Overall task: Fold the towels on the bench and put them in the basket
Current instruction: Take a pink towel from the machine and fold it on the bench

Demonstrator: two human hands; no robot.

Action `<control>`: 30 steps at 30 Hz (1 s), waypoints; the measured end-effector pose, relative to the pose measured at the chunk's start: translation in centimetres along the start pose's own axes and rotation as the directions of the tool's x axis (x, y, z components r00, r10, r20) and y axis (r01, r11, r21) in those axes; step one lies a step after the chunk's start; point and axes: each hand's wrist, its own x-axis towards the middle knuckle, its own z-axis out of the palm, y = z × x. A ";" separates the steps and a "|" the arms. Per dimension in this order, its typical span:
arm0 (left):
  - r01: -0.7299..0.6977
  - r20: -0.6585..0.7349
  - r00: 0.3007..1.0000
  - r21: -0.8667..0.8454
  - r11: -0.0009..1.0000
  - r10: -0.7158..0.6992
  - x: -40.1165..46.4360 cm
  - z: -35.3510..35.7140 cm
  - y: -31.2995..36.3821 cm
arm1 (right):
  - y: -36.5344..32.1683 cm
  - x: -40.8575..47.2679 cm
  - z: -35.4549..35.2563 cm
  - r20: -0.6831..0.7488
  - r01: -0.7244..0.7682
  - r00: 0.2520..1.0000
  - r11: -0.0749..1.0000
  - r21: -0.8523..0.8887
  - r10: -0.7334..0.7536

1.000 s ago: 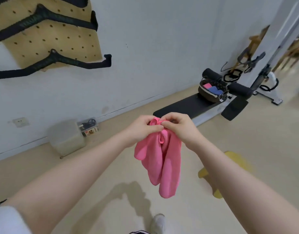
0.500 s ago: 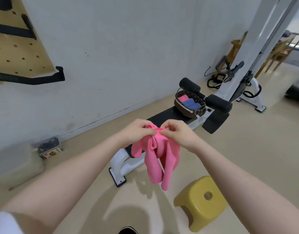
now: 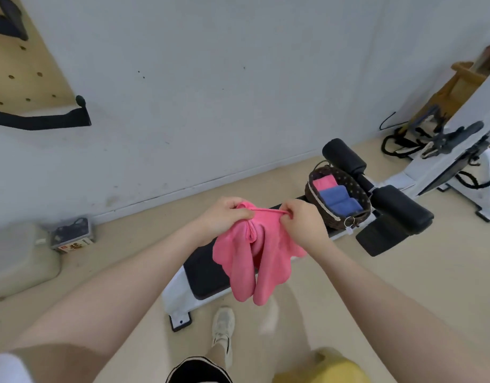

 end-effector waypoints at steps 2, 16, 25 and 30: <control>0.010 0.025 1.000 0.010 1.000 -0.011 3.9 -1.3 0.4 | 0.9 4.1 0.1 0.014 -0.023 1.000 1.000 -0.011 0.023; 0.180 -0.156 0.978 0.296 0.938 -0.139 21.6 -4.1 -1.1 | 8.1 24.3 1.2 0.351 0.012 0.936 1.000 -0.007 -0.009; 0.197 -0.527 0.849 0.265 0.944 -0.029 24.4 -4.8 3.1 | 9.2 33.3 0.1 0.249 0.459 0.851 0.885 0.078 -0.463; 0.151 -0.400 0.915 0.456 0.877 0.050 22.7 -3.6 1.4 | 10.9 31.6 0.8 0.099 0.542 0.831 0.837 0.074 -0.547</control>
